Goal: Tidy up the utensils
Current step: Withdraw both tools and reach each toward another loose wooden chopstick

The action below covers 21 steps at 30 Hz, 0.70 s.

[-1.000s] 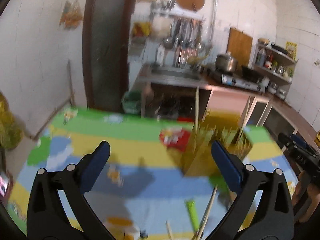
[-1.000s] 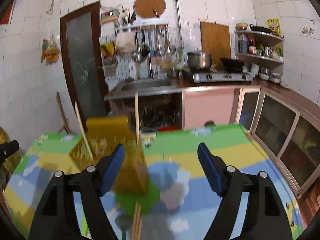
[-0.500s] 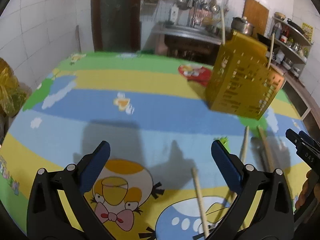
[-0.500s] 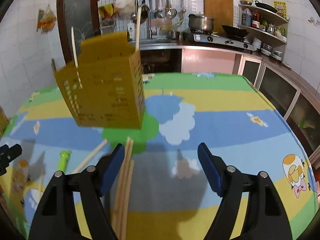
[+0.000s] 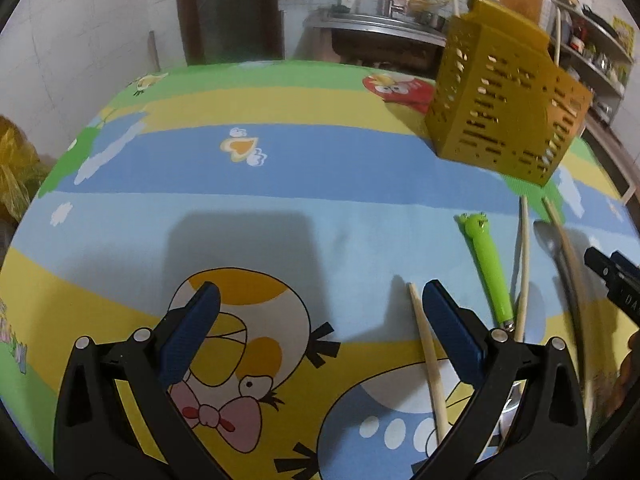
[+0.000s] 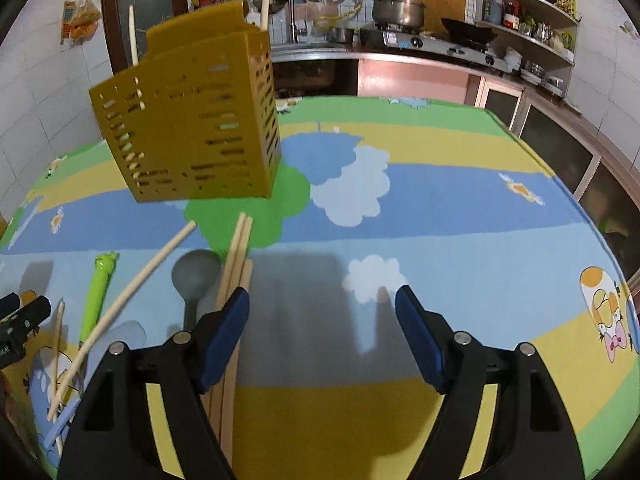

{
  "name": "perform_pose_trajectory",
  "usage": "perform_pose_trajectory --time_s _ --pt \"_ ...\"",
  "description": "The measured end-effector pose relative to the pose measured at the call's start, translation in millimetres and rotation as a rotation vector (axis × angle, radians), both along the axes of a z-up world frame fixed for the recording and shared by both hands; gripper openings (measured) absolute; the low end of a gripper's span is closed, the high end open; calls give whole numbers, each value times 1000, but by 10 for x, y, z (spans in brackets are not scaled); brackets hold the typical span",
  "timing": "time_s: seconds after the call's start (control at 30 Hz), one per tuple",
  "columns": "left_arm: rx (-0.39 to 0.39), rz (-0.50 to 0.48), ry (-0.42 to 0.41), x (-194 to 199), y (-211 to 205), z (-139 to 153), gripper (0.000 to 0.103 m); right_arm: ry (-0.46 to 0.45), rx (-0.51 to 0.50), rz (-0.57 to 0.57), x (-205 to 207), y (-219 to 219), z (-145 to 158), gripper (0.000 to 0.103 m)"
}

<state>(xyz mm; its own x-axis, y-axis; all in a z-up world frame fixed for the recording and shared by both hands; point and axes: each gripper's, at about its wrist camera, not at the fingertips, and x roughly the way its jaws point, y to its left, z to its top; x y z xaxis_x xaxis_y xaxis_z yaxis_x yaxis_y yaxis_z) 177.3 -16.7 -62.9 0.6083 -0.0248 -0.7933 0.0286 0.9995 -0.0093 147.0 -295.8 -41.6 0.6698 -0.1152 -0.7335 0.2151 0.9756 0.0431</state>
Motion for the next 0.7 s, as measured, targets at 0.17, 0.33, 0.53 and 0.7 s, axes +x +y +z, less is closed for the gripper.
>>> perform_pose_trajectory --time_s 0.17,0.33,0.53,0.7 --pt "-16 -11 27 -19 -41 -29 98 -4 15 2 -38 38 9 74" --pt "20 -19 32 -48 -113 -71 98 17 -9 15 -49 103 -30 74" --pt "75 -26 22 -74 -206 -99 98 25 12 -2 -97 71 -33 74" --pt "93 -21 19 -91 -217 -96 98 29 10 8 -133 127 -28 74"
